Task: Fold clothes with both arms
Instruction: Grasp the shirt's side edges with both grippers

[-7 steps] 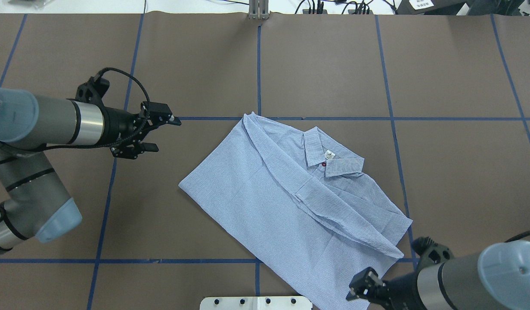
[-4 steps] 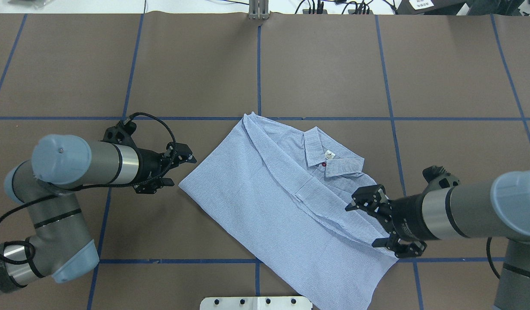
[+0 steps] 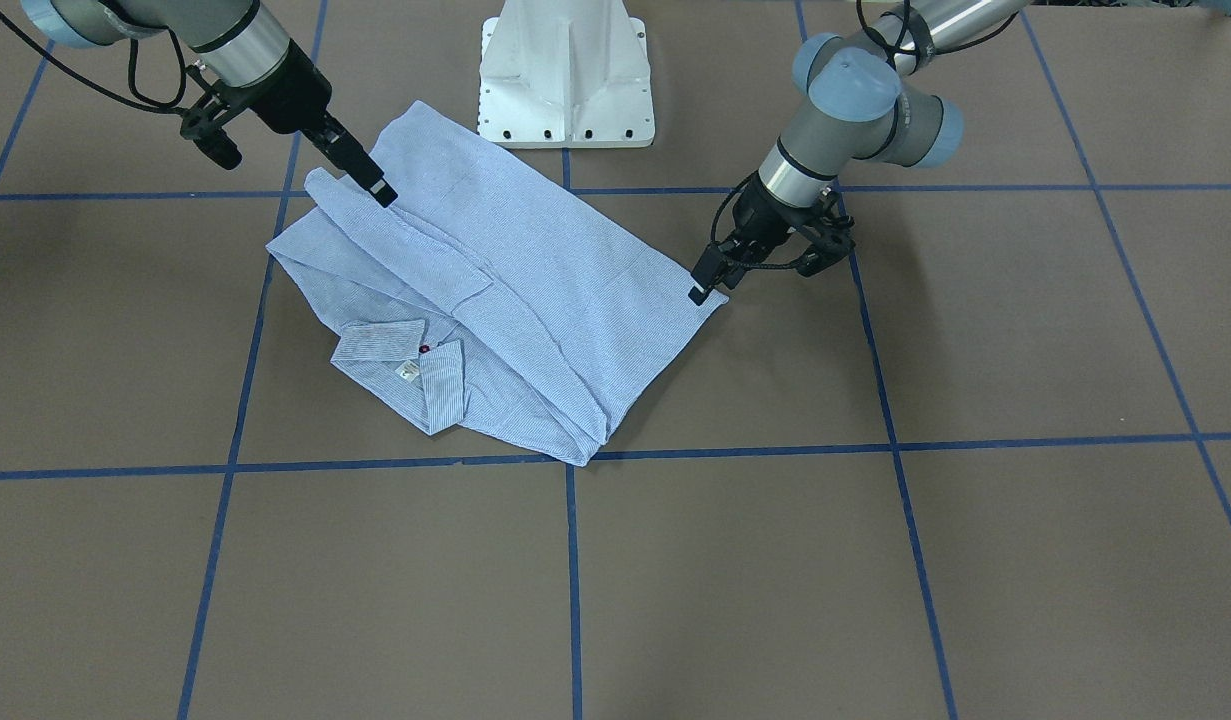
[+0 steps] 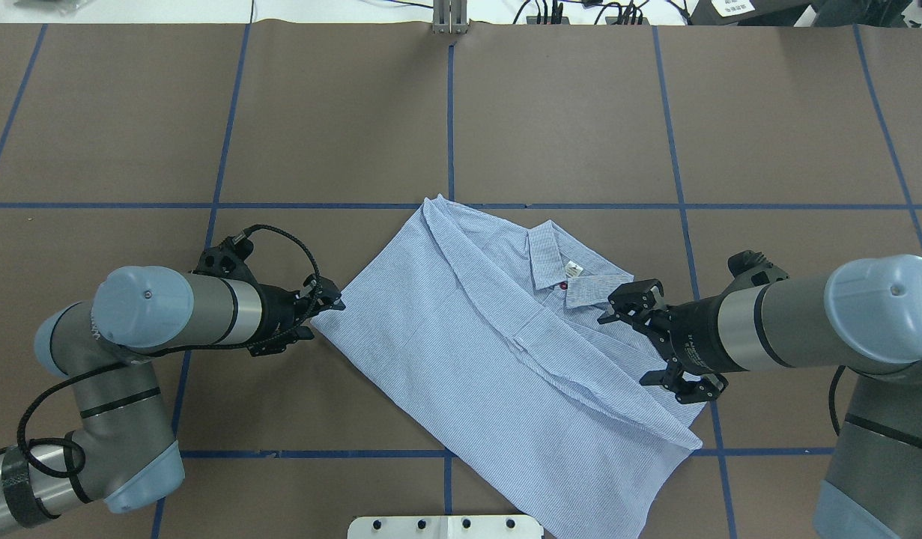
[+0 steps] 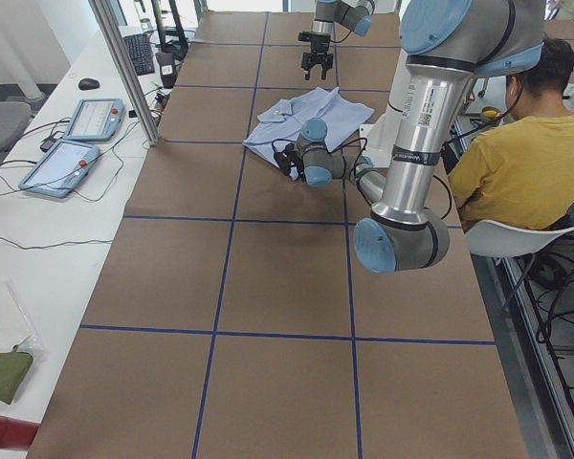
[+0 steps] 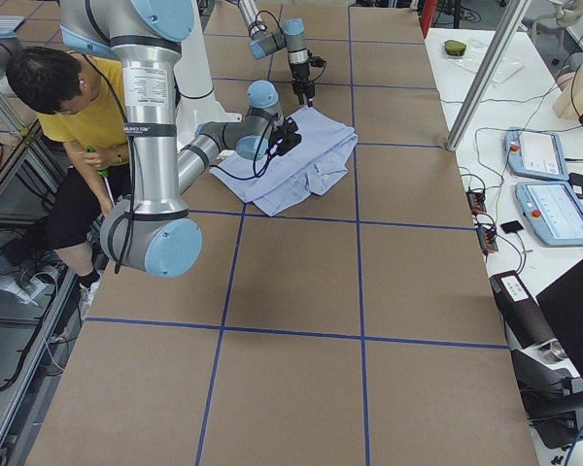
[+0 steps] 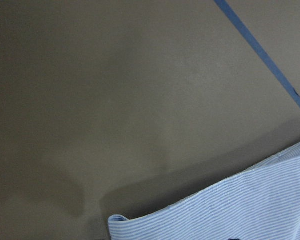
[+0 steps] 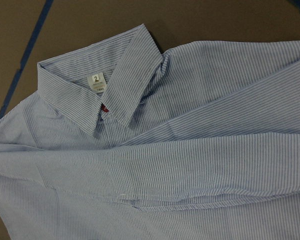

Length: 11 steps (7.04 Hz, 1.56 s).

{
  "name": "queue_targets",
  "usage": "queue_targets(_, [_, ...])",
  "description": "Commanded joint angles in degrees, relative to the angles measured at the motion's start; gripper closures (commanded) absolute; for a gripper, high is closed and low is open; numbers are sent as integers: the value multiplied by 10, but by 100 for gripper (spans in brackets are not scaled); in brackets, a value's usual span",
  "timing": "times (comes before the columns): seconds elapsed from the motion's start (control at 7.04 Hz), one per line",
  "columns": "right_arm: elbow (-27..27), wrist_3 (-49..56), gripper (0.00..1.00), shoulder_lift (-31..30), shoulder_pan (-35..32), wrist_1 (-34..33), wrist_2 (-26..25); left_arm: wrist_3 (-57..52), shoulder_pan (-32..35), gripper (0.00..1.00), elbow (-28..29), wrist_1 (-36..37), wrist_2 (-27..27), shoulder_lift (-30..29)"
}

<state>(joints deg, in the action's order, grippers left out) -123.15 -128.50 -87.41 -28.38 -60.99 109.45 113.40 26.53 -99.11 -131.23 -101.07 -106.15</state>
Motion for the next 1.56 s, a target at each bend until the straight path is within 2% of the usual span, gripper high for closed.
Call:
queue_targets(0.0, [3, 0, 0, 3, -1, 0, 1, 1, -5, 51, 8, 0, 18, -4])
queue_targets(0.28, [3, 0, 0, 5, -2, 0, 2, 1, -5, 52, 17, 0, 19, -5])
queue_targets(0.57, [3, 0, 0, 5, -2, 0, 2, 1, -4, 100, 15, 0, 22, -6])
queue_targets(0.99, [5, 0, 0, 6, -1, 0, 1, -10, 8, 100, 12, 2, 23, -1])
queue_targets(1.14, [5, 0, 0, 7, -2, 0, -3, -51, 32, 100, 25, 4, 23, -8])
queue_targets(1.28, [5, 0, 0, 6, -2, 0, -5, -130, 82, 100, 63, 5, 20, -35])
queue_targets(1.42, [5, 0, 0, 6, -2, 0, -6, -148, 130, 100, 153, 4, 19, -108])
